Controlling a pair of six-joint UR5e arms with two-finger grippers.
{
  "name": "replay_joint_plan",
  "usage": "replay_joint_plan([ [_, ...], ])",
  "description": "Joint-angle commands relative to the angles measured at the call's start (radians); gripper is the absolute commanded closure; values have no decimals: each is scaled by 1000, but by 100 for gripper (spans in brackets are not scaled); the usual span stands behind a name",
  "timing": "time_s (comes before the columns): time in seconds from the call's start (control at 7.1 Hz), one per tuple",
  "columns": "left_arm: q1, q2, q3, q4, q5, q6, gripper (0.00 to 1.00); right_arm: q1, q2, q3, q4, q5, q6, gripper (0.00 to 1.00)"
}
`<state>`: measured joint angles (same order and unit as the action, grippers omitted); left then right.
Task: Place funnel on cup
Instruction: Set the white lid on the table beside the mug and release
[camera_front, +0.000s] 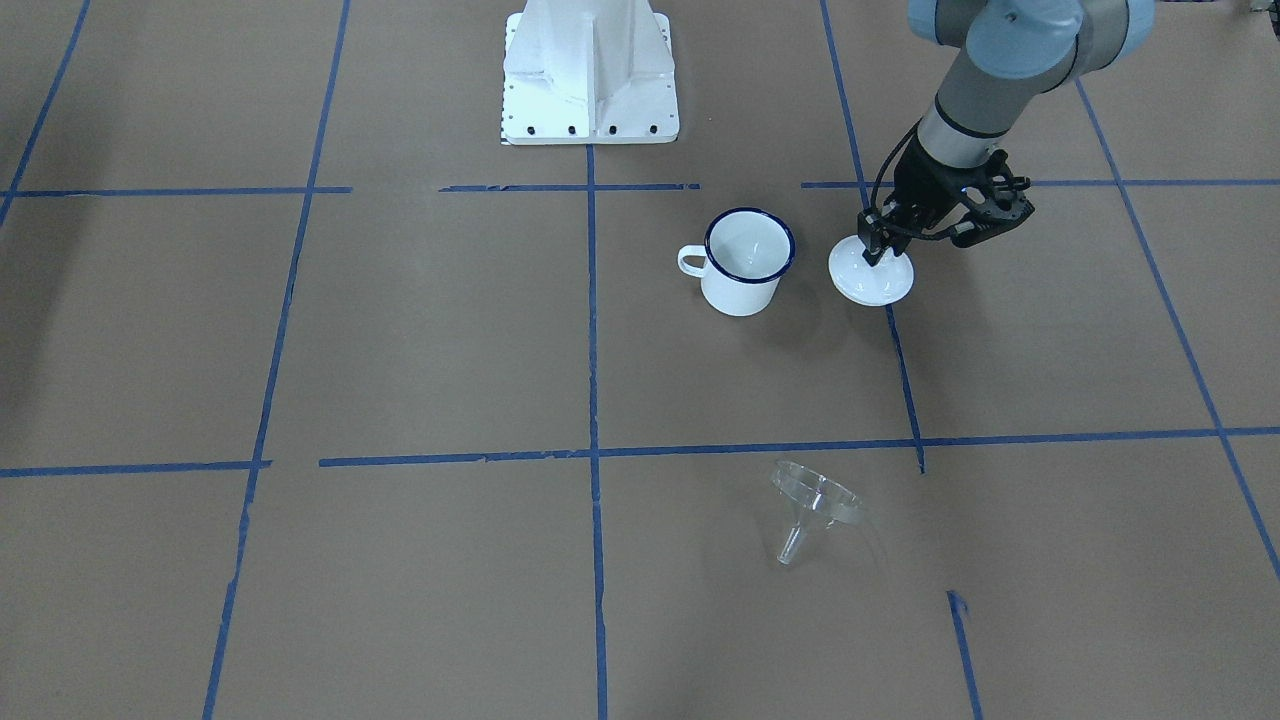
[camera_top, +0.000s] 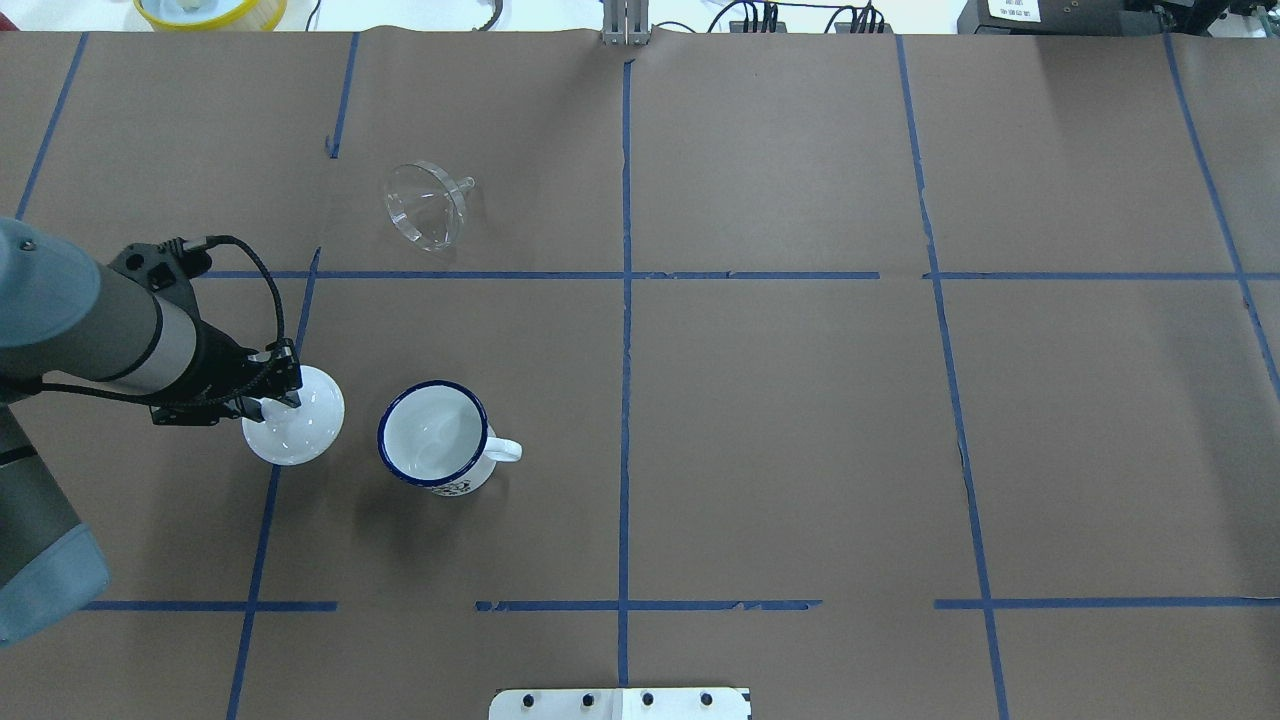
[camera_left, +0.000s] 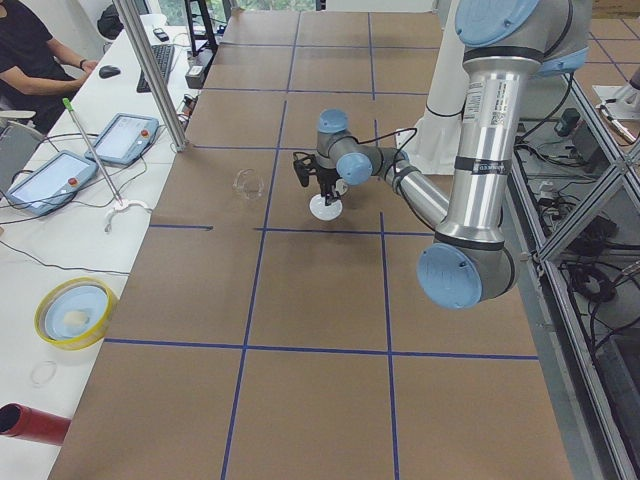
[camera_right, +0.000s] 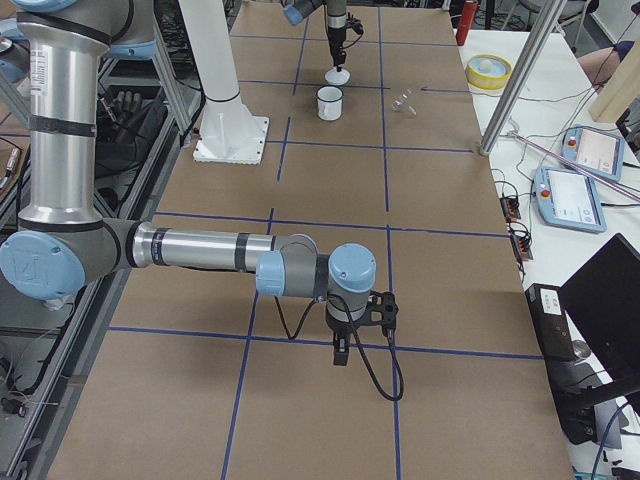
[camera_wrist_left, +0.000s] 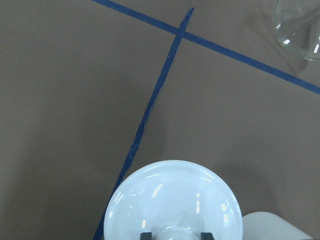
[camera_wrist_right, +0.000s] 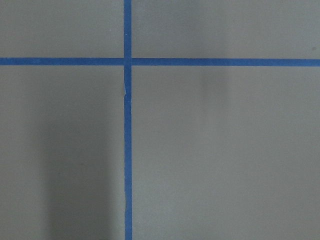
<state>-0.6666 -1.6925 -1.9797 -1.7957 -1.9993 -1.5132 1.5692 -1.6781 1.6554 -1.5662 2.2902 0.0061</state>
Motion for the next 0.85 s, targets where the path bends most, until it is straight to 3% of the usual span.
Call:
replay_joint_plan([
  [0.0,41,-32,61,-22,-1,-12,100,0,0,1,0,0,0,0],
  [0.14,44,-32,74,-30,-1,-7,89,0,0,1,0,0,0,0],
  [0.28,50,-39,94,-31,-1,-4,51,0,0,0,0,0,0,0],
  [0.42,48,-44,82,-24,-1,-2,6,0,0,1,0,0,0,0],
  [0.56,47,-56,79,-21,1,-1,1,0,0,1,0,0,0,0],
  [0.7,12,-64,43,-17,7,-1,3,0,0,1,0,0,0,0],
])
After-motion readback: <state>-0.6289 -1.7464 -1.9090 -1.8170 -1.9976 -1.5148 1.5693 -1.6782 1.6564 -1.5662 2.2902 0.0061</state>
